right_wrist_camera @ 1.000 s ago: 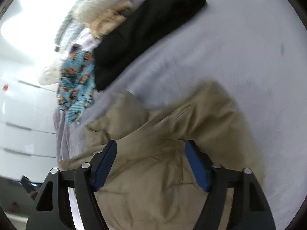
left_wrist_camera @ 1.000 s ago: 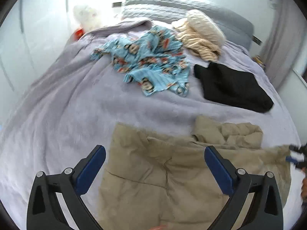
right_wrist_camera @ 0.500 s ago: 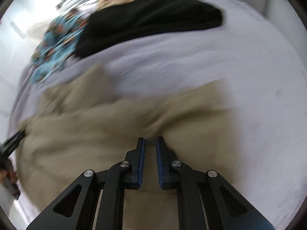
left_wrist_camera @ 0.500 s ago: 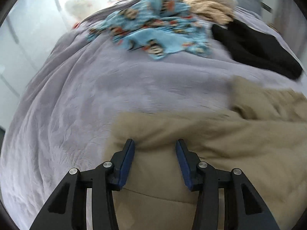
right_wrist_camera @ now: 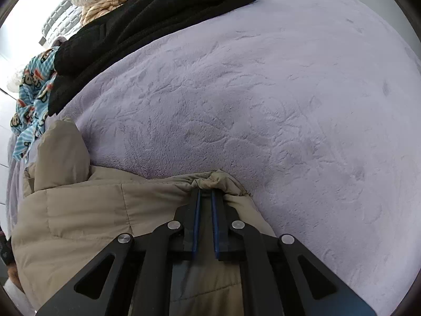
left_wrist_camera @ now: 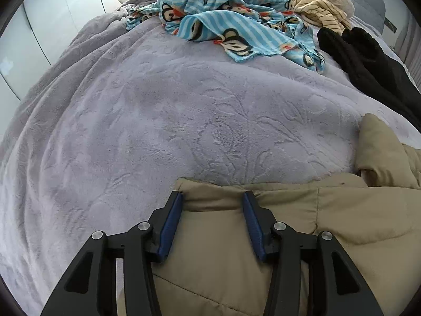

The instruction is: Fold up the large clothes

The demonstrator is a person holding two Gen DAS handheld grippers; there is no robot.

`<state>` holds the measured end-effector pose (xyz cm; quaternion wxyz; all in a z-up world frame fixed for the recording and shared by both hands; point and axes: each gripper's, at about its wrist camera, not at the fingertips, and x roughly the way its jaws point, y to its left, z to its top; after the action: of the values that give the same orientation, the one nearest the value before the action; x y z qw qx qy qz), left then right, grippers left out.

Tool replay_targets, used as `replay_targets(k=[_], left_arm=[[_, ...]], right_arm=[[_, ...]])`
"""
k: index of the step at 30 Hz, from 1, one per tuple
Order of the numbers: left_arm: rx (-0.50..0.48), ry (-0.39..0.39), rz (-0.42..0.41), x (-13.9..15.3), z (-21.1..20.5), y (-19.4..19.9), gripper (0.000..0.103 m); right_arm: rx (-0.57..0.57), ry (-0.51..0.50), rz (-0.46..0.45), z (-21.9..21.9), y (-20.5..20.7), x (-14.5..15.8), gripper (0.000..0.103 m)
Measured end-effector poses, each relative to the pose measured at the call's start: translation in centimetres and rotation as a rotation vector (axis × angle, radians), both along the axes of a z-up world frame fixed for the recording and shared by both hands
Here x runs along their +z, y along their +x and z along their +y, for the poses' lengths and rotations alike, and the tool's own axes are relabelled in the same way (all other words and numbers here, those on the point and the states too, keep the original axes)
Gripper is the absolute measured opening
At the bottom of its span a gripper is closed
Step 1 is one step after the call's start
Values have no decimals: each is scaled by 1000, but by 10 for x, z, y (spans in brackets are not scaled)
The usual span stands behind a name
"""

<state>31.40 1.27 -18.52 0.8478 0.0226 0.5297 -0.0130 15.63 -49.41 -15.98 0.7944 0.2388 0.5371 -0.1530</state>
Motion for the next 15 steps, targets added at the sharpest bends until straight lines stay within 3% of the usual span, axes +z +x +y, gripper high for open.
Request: replay_targets(k=[5, 6, 7, 9, 12, 15], left_arm=[[-12, 21, -8, 40, 16, -23, 50], [-17, 23, -10, 46, 19, -29, 55], [-22, 24, -11, 52, 21, -37, 75], [-28, 21, -35, 65, 27, -58, 88], [-54, 1, -18, 72, 30, -88, 88], [-72, -10, 31, 68, 28, -113, 88]], right_arm=[[34, -68, 17, 14, -8, 36, 12], [37, -65, 5, 16, -12, 42, 12], [37, -55, -9, 19, -19, 50, 12], [25, -29, -31, 22, -35, 61, 12], [9, 26, -50, 29, -58, 71, 18], [-2, 65, -53, 40, -82, 76, 32]])
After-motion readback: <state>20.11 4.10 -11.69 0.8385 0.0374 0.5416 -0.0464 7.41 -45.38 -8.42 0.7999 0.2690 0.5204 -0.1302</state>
